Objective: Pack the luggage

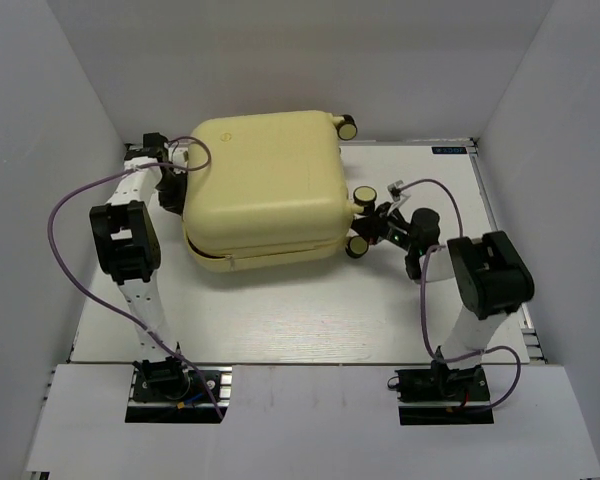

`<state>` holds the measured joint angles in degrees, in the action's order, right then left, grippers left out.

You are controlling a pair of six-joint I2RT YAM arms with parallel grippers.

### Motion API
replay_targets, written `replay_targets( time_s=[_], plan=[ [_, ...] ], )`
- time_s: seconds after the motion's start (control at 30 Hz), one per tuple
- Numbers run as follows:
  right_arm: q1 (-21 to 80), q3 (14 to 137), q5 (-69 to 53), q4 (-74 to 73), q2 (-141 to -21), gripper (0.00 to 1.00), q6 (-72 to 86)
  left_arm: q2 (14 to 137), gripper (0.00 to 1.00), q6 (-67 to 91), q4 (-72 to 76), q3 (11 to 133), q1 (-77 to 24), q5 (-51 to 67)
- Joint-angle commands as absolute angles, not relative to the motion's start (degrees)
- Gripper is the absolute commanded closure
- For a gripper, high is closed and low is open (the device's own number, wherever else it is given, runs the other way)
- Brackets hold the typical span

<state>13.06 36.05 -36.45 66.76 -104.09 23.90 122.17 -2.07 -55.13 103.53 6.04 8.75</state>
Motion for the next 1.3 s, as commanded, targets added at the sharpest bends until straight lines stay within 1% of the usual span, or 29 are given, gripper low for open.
replay_targets(
  time_s=[0.0, 0.03, 0.07, 0.1, 0.13, 0.17, 0.2, 0.23, 0.27, 0.3, 0.43, 0.5, 0.57, 0.6, 0.63, 0.67, 0.7, 0.77, 0.83, 0.87, 0.9, 0.93, 0.97, 1.0, 1.03, 1.07, 1.17, 1.2, 1.27],
  plan=[
    [17.75, 30.34, -36.4, 74.45, -92.22, 1.0, 23.12, 122.07, 1.0, -7.48, -58.53, 106.16, 0.97, 21.09],
    [18.36, 26.49, -33.69, 71.57, -88.8, 1.0, 21.46, 123.21, 1.0, -6.25, -58.8, 109.13, 0.97, 21.35],
    [18.54, 25.85, -32.53, 69.37, -85.46, 1.0, 20.31, 124.01, 1.0, -5.37, -58.62, 109.86, 0.97, 21.36],
    [18.54, 25.32, -31.3, 62.82, -83.86, 1.0, 17.26, 124.19, 1.0, -4.49, -58.1, 110.39, 1.05, 21.1],
    [18.63, 24.79, -23.55, 54.92, -80.72, 1.0, 15.4, 124.54, 1.0, -2.83, -56.88, 111.43, 0.97, 20.48],
    [18.11, 24.0, -9.63, 47.45, -76.59, 1.0, 13.64, 126.28, 1.0, -0.55, -55.21, 112.84, 0.97, 16.04],
    [18.11, 23.99, -9.49, 47.37, -75.94, 1.0, 13.62, 126.3, 1.0, -0.53, -55.2, 112.85, 0.97, 16.0],
    [17.93, 23.21, -5.66, 45.63, -75.24, 1.0, 14.49, 127.17, 1.0, 2.87, -54.85, 113.37, 0.79, 11.73],
    [17.76, 23.2, 1.86, 45.01, -74.63, 1.0, 12.76, 127.61, 1.0, 3.07, -54.41, 115.21, 0.88, 10.65],
    [17.67, 23.46, 3.85, 44.65, -74.71, 1.0, 11.87, 129.27, 1.0, 3.08, -54.4, 115.57, 0.88, 10.11],
    [16.17, 28.12, 5.1, 46.75, -79.7, 1.0, 9.58, 132.09, 1.0, 0.54, -53.96, 118.82, 1.49, 9.49],
    [15.29, 29.18, 4.31, 49.03, -81.99, 1.0, 9.58, 133.58, 1.0, 0.44, -53.79, 120.84, 1.32, 9.14],
    [13.54, 30.93, 0.62, 55.18, -86.47, 1.0, 9.58, 134.38, 1.0, 0.44, -53.01, 121.55, 1.67, 9.06],
    [12.49, 32.33, -5.13, 56.76, -87.53, 1.0, 9.41, 134.65, 1.0, -2.0, -52.91, 121.64, 1.67, 9.31],
    [12.05, 32.87, -7.36, 60.17, -91.45, 1.0, 10.01, 134.82, 1.0, -2.98, -52.74, 121.64, 1.58, 9.66],
    [10.47, 33.57, -10.17, 62.99, -92.54, 1.0, 10.19, 135.26, 1.0, -3.16, -52.04, 121.64, 1.76, 9.75],
    [9.15, 35.58, -18.46, 65.45, -94.55, 1.0, 10.89, 135.52, 1.0, -3.69, -51.68, 121.9, 1.76, 9.76],
    [6.87, 37.08, -25.02, 70.71, -99.02, 1.0, 13.34, 136.67, 1.0, -3.96, -51.42, 122.34, 2.02, 8.36],
    [4.67, 41.91, -36.5, 72.33, -101.5, 1.0, 15.46, 137.98, 1.0, -4.05, -51.42, 123.66, 2.55, 8.88],
    [3.27, 43.66, -40.48, 72.59, -105.52, 1.0, 20.17, 138.16, 1.0, -3.96, -51.5, 123.84, 2.9, 8.88],
    [2.03, 48.64, -43.48, 73.64, -106.95, 1.0, 21.35, 138.34, 1.0, -3.78, -51.16, 124.36, 3.25, 9.31],
    [1.67, 50.17, -47.07, 74.44, -108.53, 1.0, 22.92, 138.69, 1.0, -3.08, -50.8, 124.45, 3.6, 9.06],
    [0.71, 52.19, -47.28, 78.27, -112.63, 1.0, 27.64, 138.87, 1.0, -2.99, -50.71, 124.54, 3.78, 9.4],
    [0.7, 53.69, -47.37, 79.96, -113.98, 1.0, 28.56, 138.95, 1.0, -3.08, -50.71, 124.63, 4.04, 10.1],
    [0.62, 54.4, -44.85, 81.02, -116.0, 1.0, 30.57, 139.13, 1.0, -3.16, -50.02, 124.37, 4.13, 9.93],
    [-1.65, 56.41, -44.91, 81.47, -117.93, 1.0, 30.67, 139.13, 1.0, -4.03, -49.92, 124.28, 4.22, 10.11],
    [-1.67, 61.68, -44.29, 79.02, -120.14, 1.0, 27.0, 139.48, 1.0, -4.39, -49.13, 124.89, 4.04, 10.63],
    [-1.58, 64.4, -44.47, 74.84, -120.67, 1.0, 24.63, 139.92, 1.0, -4.39, -49.04, 125.15, 4.04, 10.46],
    [-1.06, 68.88, -46.22, 73.22, -121.81, 1.0, 21.55, 140.45, 1.0, -4.92, -49.04, 125.95, 4.04, 10.63]
  ],
)
